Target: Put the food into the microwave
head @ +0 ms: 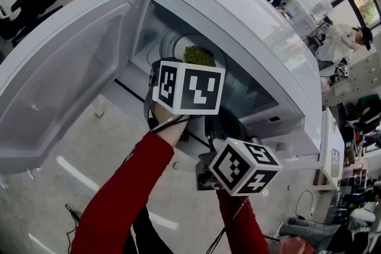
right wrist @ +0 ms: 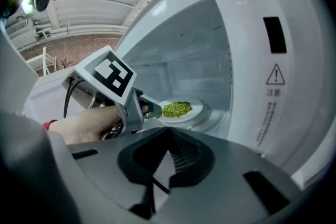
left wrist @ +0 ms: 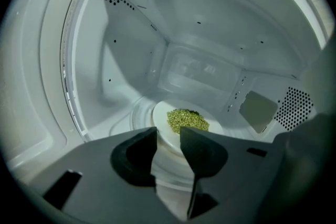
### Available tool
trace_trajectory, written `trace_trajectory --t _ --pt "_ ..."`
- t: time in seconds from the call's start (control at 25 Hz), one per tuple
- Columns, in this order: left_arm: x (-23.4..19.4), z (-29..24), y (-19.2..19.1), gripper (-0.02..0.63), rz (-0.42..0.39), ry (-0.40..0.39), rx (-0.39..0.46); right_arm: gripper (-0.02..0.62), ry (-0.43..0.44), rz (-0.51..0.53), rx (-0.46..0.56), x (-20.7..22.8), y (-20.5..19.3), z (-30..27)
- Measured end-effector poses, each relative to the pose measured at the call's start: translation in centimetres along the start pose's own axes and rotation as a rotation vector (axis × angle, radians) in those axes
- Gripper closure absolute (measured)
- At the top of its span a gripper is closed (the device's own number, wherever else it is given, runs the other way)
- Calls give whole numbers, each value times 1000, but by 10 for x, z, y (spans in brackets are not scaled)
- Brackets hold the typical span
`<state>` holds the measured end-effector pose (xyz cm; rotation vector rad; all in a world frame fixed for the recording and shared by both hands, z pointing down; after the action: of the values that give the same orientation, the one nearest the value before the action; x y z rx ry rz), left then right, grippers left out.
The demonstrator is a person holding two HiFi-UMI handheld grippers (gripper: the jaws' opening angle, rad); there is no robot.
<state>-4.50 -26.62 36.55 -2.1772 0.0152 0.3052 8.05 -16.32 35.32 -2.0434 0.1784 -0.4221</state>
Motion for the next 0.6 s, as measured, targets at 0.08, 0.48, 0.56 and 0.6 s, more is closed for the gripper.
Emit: trace_trajectory --t 0.08,0.48,0.56,0.6 --pt "-2 0 0 468 5 -4 3 581 2 0 -1 -1 -1 0" --pt "-27 36 13 585 45 -52 145 581 65 -11 45 -14 10 11" --pt "-31 47 14 597 48 -92 172 581 100 -45 63 -20 15 18" --pt "-31 53 13 597 51 -119 189 581 118 -55 72 -22 18 21"
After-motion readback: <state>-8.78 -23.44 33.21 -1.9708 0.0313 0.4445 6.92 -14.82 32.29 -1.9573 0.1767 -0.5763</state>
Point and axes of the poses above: the fingertips, and each gripper's own axes: z backward along the fingers, x to its right, y out of its top, the point moved 8 cm from there along z, backward along the fingers, and after that the axes turned 2 degrees about y, right-handed, at the moved point
